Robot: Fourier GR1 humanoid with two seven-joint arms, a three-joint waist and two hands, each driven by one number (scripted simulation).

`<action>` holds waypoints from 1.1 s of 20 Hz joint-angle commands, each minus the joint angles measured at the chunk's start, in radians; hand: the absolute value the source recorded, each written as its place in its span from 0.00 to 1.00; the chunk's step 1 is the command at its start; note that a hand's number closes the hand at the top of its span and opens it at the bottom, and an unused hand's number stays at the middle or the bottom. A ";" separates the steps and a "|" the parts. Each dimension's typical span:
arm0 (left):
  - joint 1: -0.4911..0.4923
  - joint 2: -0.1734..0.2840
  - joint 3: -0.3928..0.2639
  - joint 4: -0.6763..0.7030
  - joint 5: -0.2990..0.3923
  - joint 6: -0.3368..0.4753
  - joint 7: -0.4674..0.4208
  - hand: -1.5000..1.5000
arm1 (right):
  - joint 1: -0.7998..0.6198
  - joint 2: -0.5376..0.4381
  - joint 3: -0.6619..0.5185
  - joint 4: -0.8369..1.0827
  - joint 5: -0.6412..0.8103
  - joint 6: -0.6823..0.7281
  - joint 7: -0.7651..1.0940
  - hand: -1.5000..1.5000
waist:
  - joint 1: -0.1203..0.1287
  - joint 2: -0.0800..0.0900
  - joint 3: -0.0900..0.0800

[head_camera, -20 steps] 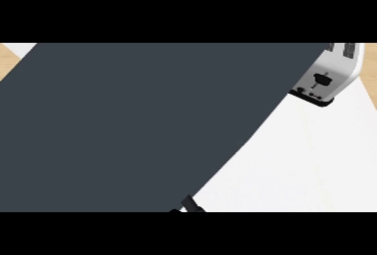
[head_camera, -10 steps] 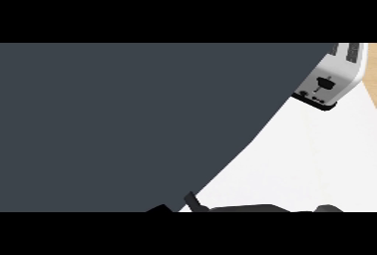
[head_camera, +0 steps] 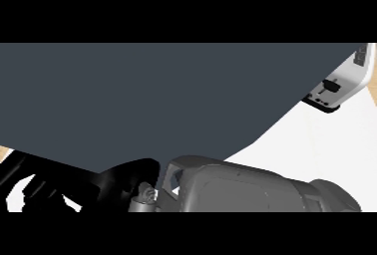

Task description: Pick up the wine, place it into the cabinet and close the cabinet

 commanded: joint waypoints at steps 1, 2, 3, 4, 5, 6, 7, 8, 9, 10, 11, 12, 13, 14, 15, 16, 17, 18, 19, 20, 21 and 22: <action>0.008 -0.004 0.019 0.029 -0.001 -0.021 -0.008 0.00 | -0.007 -0.001 -0.157 0.198 -0.109 0.072 -0.066 1.00 | -0.021 0.026 0.021; -0.013 0.005 0.032 0.030 0.018 -0.018 0.006 0.00 | -0.022 -0.001 -0.168 0.246 -0.107 0.085 -0.080 1.00 | -0.030 0.029 0.021; -0.003 -0.001 0.031 0.048 0.016 -0.025 0.003 0.00 | -0.057 -0.001 -0.188 0.276 -0.072 0.064 -0.118 1.00 | -0.038 0.024 0.021; 0.007 0.009 0.038 0.031 0.033 -0.019 0.025 0.00 | -0.064 -0.039 -0.186 0.306 -0.041 0.082 -0.163 1.00 | -0.039 0.023 0.022; 0.013 0.005 0.056 0.047 0.027 -0.039 0.001 0.00 | -0.058 -0.047 -0.188 0.342 -0.035 0.079 -0.194 1.00 | -0.037 0.022 0.022; -0.001 0.011 0.062 0.041 0.038 -0.023 0.016 0.00 | -0.075 -0.064 -0.192 0.381 -0.027 0.092 -0.213 1.00 | -0.044 0.025 0.022; 0.004 0.012 0.061 0.049 0.036 -0.029 0.020 0.00 | -0.088 -0.086 -0.217 0.399 -0.033 0.101 -0.228 1.00 | -0.050 0.025 0.023; 0.008 0.023 0.087 0.036 0.045 -0.031 0.019 0.00 | -0.097 -0.094 -0.228 0.440 -0.013 0.081 -0.256 1.00 | -0.040 0.024 0.023; -0.006 0.019 0.090 0.053 0.053 -0.030 0.021 0.00 | -0.095 -0.072 -0.225 0.482 -0.015 0.095 -0.291 1.00 | -0.046 0.028 0.022; -0.001 0.013 0.079 0.045 0.042 -0.027 0.018 0.00 | -0.109 -0.093 -0.250 0.505 -0.015 0.090 -0.309 1.00 | -0.050 0.028 0.023; -0.005 0.015 0.069 0.058 0.050 -0.029 0.033 0.00 | -0.112 -0.118 -0.261 0.520 -0.016 0.102 -0.321 1.00 | -0.069 0.030 0.023; -0.009 0.028 0.092 0.048 0.045 -0.015 0.036 0.00 | -0.111 -0.133 -0.261 0.544 -0.027 0.132 -0.310 1.00 | -0.072 0.025 0.025; 0.005 0.033 0.073 0.053 0.032 -0.048 0.036 0.00 | -0.120 -0.106 -0.262 0.599 0.005 0.096 -0.362 1.00 | -0.060 0.029 0.022; -0.001 0.024 0.080 0.035 0.051 -0.049 0.033 0.00 | -0.114 -0.121 -0.271 0.626 -0.006 0.130 -0.373 1.00 | -0.060 0.029 0.023; 0.014 0.026 0.069 0.015 0.047 -0.050 0.043 0.00 | -0.131 -0.124 -0.288 0.654 -0.004 0.122 -0.382 1.00 | -0.056 0.026 0.024; -0.014 0.018 0.065 0.006 0.058 -0.034 0.046 0.00 | -0.132 -0.122 -0.284 0.684 0.000 0.144 -0.397 1.00 | -0.070 0.031 0.024; -0.005 0.015 0.055 0.009 0.050 -0.052 0.040 0.00 | -0.120 -0.107 -0.289 0.714 0.010 0.130 -0.439 1.00 | -0.067 0.032 0.023; -0.003 0.023 0.053 -0.012 0.064 -0.052 0.059 0.00 | -0.126 -0.128 -0.295 0.737 0.003 0.172 -0.440 1.00 | -0.066 0.033 0.025; -0.012 0.018 0.054 -0.006 0.062 -0.043 0.056 0.00 | -0.139 -0.140 -0.311 0.742 -0.008 0.190 -0.452 1.00 | -0.071 0.035 0.025; -0.021 0.023 0.048 -0.022 0.056 -0.042 0.059 0.00 | -0.126 -0.135 -0.312 0.754 -0.005 0.167 -0.469 1.00 | -0.082 0.036 0.025; -0.011 0.015 0.041 -0.025 0.061 -0.036 0.063 0.00 | -0.127 -0.155 -0.318 0.762 -0.013 0.168 -0.465 1.00 | -0.086 0.033 0.025; -0.023 0.019 0.051 -0.020 0.088 -0.044 0.073 0.00 | -0.133 -0.156 -0.322 0.770 -0.010 0.156 -0.489 1.00 | -0.091 0.036 0.025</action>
